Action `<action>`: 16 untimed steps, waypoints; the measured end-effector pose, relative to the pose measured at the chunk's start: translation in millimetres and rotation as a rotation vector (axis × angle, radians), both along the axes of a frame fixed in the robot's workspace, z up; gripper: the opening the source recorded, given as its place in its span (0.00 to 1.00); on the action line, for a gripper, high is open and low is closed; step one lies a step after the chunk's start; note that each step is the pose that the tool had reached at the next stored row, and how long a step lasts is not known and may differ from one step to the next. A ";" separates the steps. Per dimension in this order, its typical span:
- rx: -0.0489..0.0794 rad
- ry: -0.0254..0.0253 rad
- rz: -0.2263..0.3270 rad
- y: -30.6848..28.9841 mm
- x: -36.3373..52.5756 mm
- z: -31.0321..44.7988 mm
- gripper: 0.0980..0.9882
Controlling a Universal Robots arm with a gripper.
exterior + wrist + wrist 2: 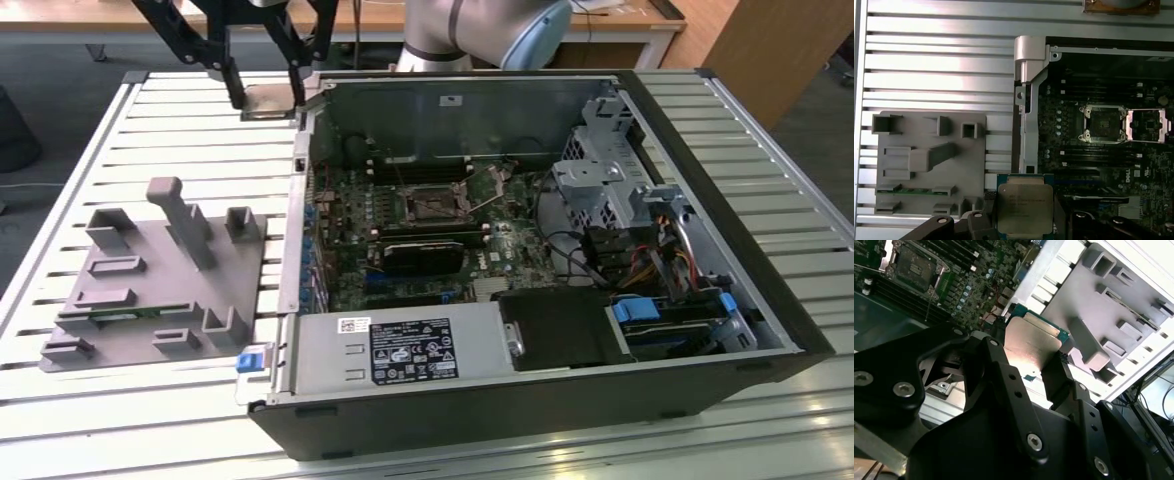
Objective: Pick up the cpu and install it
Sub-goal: 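Pick up the cpu and move it towards the insertion slot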
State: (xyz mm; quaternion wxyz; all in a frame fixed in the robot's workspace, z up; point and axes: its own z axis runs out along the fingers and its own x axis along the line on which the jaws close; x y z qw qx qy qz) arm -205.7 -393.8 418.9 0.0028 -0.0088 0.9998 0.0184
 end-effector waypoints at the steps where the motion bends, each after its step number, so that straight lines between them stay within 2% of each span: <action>1: 0.000 0.0000 0.000 0.0 1.8 0.0 0.50; 16: 0.000 0.0001 0.000 0.0 29.3 0.0 0.50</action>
